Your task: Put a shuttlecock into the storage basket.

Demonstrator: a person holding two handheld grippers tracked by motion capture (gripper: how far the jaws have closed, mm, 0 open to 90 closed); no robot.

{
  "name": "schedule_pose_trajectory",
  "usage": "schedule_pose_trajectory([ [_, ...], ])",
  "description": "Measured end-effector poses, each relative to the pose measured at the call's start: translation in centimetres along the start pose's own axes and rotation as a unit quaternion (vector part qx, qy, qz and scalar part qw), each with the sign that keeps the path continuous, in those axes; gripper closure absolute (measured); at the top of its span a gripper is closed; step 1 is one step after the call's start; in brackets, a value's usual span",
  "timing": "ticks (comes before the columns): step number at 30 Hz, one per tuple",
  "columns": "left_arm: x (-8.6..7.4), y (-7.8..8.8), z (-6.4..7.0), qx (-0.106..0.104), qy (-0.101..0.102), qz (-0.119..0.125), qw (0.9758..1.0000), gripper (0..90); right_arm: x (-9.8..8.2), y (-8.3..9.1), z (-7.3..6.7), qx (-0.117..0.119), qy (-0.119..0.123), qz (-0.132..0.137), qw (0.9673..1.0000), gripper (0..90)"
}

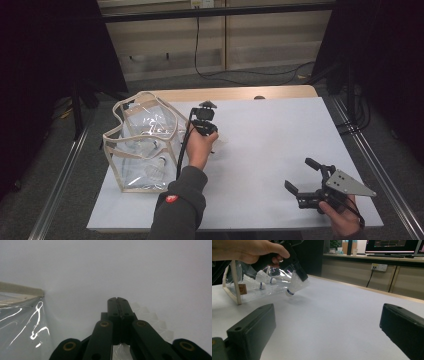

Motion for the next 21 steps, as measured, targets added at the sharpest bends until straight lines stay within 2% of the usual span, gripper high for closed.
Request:
schedule_pose_trajectory([
  [7,1.0,0.9,0.9,-0.02,0.007,0.008,0.9997,90.0,0.0,0.0,0.0,-0.002,-0.003,0.0,1.0,0.3],
  [13,1.9,1.9,1.6,-0.032,-0.002,0.01,0.9994,90.0,0.0,0.0,0.0,-0.001,-0.002,0.001,1.0,0.3],
  [16,2.5,2.5,2.0,-0.042,0.003,0.017,0.999,90.0,0.0,0.0,0.0,-0.001,-0.002,0.001,1.0,0.3],
  [21,3.4,3.5,2.5,-0.051,-0.004,0.021,0.9985,90.0,0.0,0.0,-0.1,-0.001,-0.002,0.0,1.0,0.3],
])
Point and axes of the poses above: each handheld gripper's, and its own axes: y roughly backward along the jaws, x roughly out of its top, z roughly to its right, the point moved 10 cm from there along -y, roughly forward along the jaws, and after that the axes turned 14 degrees about z, right-handed, at the moved point
